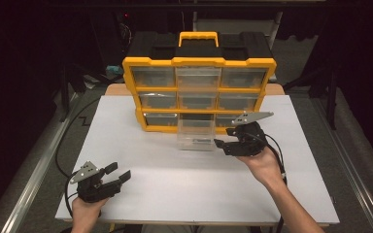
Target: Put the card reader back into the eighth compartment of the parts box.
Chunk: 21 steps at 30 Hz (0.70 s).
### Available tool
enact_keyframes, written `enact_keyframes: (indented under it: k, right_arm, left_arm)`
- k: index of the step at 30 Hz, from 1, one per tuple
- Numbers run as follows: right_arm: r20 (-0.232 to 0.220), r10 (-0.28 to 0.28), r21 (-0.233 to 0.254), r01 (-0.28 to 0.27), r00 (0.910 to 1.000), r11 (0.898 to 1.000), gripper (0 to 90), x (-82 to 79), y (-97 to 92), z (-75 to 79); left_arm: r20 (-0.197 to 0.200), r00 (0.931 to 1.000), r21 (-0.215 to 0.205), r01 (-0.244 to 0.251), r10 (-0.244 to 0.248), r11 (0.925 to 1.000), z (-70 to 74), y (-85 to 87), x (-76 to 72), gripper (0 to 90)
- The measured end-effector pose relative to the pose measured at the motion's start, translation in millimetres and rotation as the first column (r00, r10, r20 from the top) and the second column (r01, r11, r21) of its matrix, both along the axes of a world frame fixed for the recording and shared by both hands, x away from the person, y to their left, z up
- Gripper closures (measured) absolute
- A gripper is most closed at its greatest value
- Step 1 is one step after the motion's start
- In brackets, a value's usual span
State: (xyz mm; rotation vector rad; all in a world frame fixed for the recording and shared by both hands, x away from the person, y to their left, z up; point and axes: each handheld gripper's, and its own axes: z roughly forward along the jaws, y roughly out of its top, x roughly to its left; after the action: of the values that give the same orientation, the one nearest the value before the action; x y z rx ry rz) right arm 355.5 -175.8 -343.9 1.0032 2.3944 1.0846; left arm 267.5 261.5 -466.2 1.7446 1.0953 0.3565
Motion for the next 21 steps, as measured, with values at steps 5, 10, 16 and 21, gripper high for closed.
enact_keyframes:
  k: [5,10,16,21]
  right_arm:
    - [0.012,-0.007,0.007,0.007,0.9999,1.000,41.4,-4.4,-6.9,-3.8]
    - [0.020,-0.011,0.019,0.011,0.9997,1.000,40.9,-8.2,-11.4,-6.4]
    - [0.019,-0.017,0.027,0.017,0.9997,0.999,40.3,-11.7,-16.3,-9.9]
    - [0.023,-0.028,0.042,0.027,0.9993,0.999,40.1,-15.8,-23.3,-13.5]
  left_arm:
    - [0.000,1.0000,-0.001,-0.002,0.002,1.0000,0.1,0.5,-0.2,33.3]
    - [0.000,1.0000,0.000,-0.001,0.001,1.0000,0.0,0.4,-0.1,33.3]
    - [-0.002,1.0000,-0.001,-0.002,0.002,1.0000,0.2,0.6,-0.3,33.3]
    - [-0.001,1.0000,-0.004,-0.002,0.002,1.0000,0.1,0.8,-0.1,33.3]
